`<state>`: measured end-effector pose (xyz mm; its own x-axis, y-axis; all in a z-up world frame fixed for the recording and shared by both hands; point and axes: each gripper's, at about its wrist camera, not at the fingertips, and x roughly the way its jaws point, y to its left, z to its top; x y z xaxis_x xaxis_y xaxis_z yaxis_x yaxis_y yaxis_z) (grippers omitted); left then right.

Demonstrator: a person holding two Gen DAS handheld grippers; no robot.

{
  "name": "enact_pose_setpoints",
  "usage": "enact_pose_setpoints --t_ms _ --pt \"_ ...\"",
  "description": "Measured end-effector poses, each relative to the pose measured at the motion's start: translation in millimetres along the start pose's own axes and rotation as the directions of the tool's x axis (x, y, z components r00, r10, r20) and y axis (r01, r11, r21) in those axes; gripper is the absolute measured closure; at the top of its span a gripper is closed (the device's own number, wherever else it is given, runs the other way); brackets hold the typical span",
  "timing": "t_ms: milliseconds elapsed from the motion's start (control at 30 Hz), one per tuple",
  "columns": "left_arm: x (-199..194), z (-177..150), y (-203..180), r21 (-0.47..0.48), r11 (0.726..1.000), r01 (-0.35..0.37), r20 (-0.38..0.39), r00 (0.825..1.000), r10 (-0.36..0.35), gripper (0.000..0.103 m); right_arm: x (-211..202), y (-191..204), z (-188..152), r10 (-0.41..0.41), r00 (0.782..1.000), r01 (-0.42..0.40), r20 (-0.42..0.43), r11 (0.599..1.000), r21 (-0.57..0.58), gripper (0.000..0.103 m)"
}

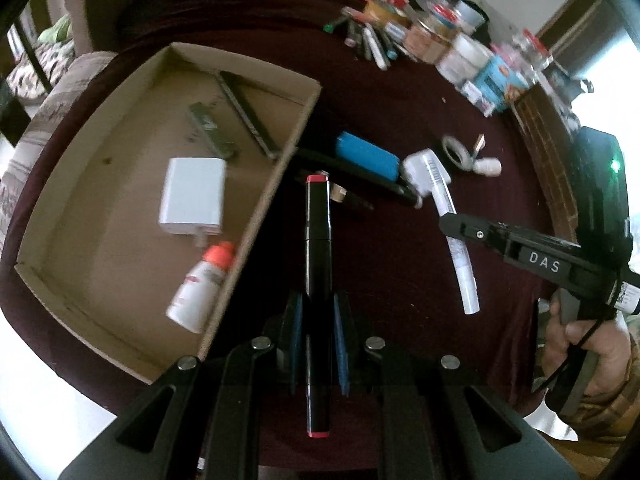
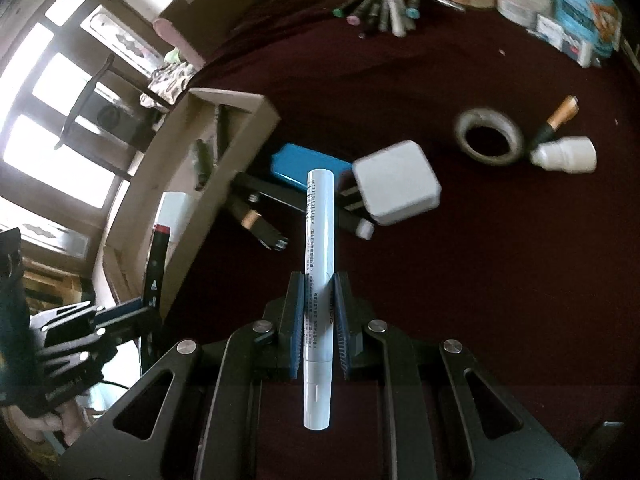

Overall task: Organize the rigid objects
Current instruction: 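Carry the black marker and white tube over the cardboard tray with both grippers, then open both grippers to drop the marker and white tube into the tray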

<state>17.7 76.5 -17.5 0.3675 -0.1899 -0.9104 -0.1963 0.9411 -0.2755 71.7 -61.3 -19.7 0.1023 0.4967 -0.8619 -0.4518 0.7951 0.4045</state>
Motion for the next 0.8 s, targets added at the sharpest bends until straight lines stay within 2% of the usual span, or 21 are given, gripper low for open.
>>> enact_pose_setpoints --t_ms 300,467,733,800 --pt "-14.7 13.7 66.3 -0.061 0.997 0.041 0.043 0.998 -0.038 0.090 10.5 51.6 27.0 -0.040 0.999 0.039 -0.016 0.997 -0.066 0.089" --pt "-14.4 18.8 102.4 -0.133 0.991 0.021 0.071 0.997 -0.011 0.090 24.3 75.2 27.8 -0.048 0.996 0.040 -0.075 0.994 -0.099 0.089" --pt "-4.3 26.1 133.5 -0.210 0.977 -0.035 0.091 0.994 0.055 0.090 42.1 104.3 42.5 -0.011 0.997 -0.003 -0.078 0.983 -0.182 0.088" --pt "1.4 24.0 139.1 -0.254 0.967 -0.024 0.084 0.995 0.047 0.090 46.2 110.2 47.1 -0.005 0.996 -0.012 -0.087 0.980 -0.199 0.088"
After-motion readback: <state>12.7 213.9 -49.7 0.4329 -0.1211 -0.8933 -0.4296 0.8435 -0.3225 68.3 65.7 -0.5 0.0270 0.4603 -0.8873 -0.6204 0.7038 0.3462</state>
